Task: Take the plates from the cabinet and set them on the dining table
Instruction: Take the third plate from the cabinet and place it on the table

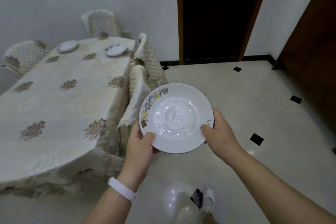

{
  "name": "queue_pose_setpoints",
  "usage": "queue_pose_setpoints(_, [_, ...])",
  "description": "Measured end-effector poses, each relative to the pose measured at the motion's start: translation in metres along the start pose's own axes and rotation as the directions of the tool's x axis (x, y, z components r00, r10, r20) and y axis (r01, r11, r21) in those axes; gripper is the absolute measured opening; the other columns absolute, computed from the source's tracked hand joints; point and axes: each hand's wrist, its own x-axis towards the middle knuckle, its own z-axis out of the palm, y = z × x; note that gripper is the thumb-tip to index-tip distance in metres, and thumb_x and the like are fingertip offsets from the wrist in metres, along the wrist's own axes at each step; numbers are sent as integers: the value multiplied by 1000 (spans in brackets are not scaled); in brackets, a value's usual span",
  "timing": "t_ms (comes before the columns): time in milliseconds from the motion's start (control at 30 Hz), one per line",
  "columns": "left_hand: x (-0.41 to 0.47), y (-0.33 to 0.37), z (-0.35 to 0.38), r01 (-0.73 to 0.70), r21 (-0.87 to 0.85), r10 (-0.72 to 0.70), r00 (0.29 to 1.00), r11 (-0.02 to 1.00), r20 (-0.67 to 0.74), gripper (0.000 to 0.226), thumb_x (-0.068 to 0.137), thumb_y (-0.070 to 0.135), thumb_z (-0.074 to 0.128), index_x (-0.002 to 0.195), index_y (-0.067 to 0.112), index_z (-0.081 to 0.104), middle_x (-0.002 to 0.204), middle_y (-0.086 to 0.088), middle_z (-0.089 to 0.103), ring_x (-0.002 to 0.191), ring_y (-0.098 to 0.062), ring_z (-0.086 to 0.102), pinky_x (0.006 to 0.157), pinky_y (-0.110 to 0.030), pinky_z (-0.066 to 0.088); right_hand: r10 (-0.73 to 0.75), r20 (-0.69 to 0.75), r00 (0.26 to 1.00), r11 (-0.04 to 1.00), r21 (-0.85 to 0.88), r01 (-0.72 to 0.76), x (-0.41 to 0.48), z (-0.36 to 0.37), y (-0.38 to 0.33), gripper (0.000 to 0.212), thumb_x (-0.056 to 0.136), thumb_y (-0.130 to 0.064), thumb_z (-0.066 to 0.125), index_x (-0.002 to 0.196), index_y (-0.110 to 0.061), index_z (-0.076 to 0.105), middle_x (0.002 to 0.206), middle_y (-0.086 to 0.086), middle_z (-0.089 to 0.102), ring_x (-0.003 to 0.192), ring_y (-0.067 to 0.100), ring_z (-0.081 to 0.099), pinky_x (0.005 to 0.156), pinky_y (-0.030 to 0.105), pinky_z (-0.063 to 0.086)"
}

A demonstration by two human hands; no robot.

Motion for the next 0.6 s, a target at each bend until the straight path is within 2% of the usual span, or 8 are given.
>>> queue_pose_setpoints(67, [32, 7, 32, 8, 23, -8, 1000, 1000, 0, 56, 88, -9, 43, 105, 39, 67, 103, 5, 74, 93, -21, 70, 64, -37, 59, 4, 0, 1000, 1000, 0, -4, 38, -20, -3, 44, 83, -7, 48, 117, -34, 53, 93, -15, 65, 76, 4, 62, 66, 32, 57])
queue_pose_setpoints(133, [61, 13, 66, 13, 51, -12, 1000, 999, -6, 54, 87, -8, 44, 105, 37, 66, 100, 6, 75, 89, -22, 71, 60, -34, 58, 10, -5, 1000, 1000, -4, -10, 74, -43, -8, 44, 84, -6, 48, 118, -34, 52, 94, -15, 65, 71, -1, 61, 60, 26, 56])
queue_pose_setpoints(200, [84, 19, 96, 8, 54, -8, 1000, 998, -5, 51, 88, -8, 45, 110, 35, 64, 101, 7, 75, 88, -22, 71, 58, -32, 57, 9, -2, 1000, 1000, -8, -9, 105, -65, -12, 44, 84, -6, 47, 119, -33, 51, 97, -13, 65, 74, 1, 62, 58, 23, 54])
queue_pose_setpoints(300, [114, 25, 134, -9, 50, 8, 1000, 999, 19, 50, 89, -7, 45, 109, 35, 63, 100, 8, 74, 90, -25, 70, 59, -39, 60, 2, 15, 1000, 1000, -27, -1, 151, -92, -20, 44, 84, -7, 47, 120, -32, 51, 100, -11, 65, 85, 12, 63, 67, 33, 57])
queue_pose_setpoints(367, [132, 27, 149, -8, 64, 7, 1000, 998, 12, 50, 89, -7, 44, 107, 35, 63, 98, 9, 74, 90, -24, 70, 59, -38, 60, 5, 23, 1000, 1000, -24, -5, 176, -100, -23, 45, 84, -7, 47, 120, -33, 51, 99, -12, 65, 85, 14, 64, 71, 38, 57])
queue_pose_setpoints(500, [167, 32, 161, -13, 60, 14, 1000, 998, -17, 50, 88, -7, 46, 111, 33, 65, 103, 2, 74, 96, -32, 69, 74, -55, 59, 1, 52, 999, 1000, -9, -1, 211, -102, -27, 46, 84, -7, 48, 120, -35, 51, 98, -15, 65, 85, 14, 63, 69, 37, 57])
queue_pose_setpoints(600, [195, 33, 169, -11, 72, 13, 999, 997, -40, 49, 89, -7, 45, 119, 28, 62, 108, 0, 73, 95, -27, 70, 71, -48, 60, 5, 65, 998, 1000, -13, -4, 240, -99, -30, 43, 84, -8, 48, 118, -35, 50, 98, -15, 64, 86, 11, 62, 71, 35, 56])
